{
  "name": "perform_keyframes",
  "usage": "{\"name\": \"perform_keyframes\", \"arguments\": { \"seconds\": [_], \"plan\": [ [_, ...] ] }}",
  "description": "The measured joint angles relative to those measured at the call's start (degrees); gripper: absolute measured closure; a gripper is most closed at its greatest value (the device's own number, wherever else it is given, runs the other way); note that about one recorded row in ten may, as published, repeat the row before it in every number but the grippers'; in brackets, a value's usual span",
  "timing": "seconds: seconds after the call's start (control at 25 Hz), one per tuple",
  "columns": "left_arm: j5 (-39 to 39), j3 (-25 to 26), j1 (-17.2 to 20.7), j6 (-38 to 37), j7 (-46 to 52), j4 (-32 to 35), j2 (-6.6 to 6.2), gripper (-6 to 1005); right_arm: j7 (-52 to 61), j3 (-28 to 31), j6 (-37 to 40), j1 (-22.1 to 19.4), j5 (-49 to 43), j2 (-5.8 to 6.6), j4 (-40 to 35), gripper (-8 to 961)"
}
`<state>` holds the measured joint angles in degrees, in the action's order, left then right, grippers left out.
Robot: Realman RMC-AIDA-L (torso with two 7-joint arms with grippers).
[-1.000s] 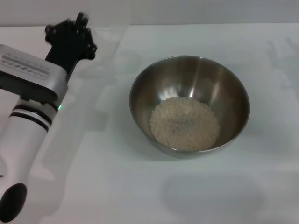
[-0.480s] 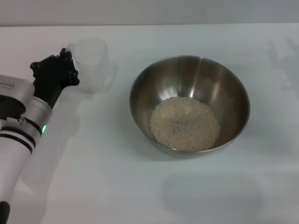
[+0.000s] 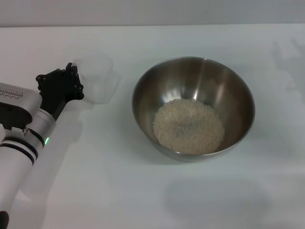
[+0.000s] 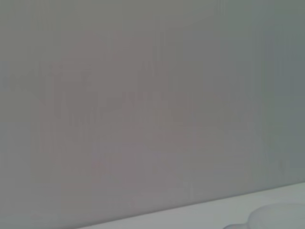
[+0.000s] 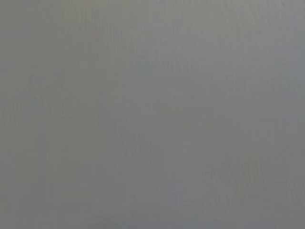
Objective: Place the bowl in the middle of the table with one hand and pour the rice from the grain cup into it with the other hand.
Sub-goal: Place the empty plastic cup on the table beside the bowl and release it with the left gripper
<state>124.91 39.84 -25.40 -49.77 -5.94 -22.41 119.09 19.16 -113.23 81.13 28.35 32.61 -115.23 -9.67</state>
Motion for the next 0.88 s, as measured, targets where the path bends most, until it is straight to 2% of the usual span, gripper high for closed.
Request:
{"name": "perform_keyframes", "arguments": {
  "seconds": [0.32, 0.56, 0.72, 0.88],
  "plan": [
    [-0.2, 0.1, -0.1, 1.8, 1.0, -0.1, 0.00, 886, 0.0, -0.1, 0.0, 0.0, 0.0, 0.01, 0.1, 376],
    [-0.3, 0.7, 0.5, 2.6, 5.8, 0.0, -0.26, 881, 0.0, 0.0, 0.0, 0.0, 0.0, 0.01, 0.1, 372],
    [0.0, 0.6, 2.7, 0.0, 6.4, -0.3, -0.38, 663, 0.0, 0.2, 0.0, 0.0, 0.0, 0.08, 0.3, 369],
    [0.2, -0.2, 6.6, -7.7, 6.5, -0.8, -0.33, 565, 0.0, 0.2, -0.5, 0.0, 0.1, 0.09, 0.4, 367]
  ]
}}
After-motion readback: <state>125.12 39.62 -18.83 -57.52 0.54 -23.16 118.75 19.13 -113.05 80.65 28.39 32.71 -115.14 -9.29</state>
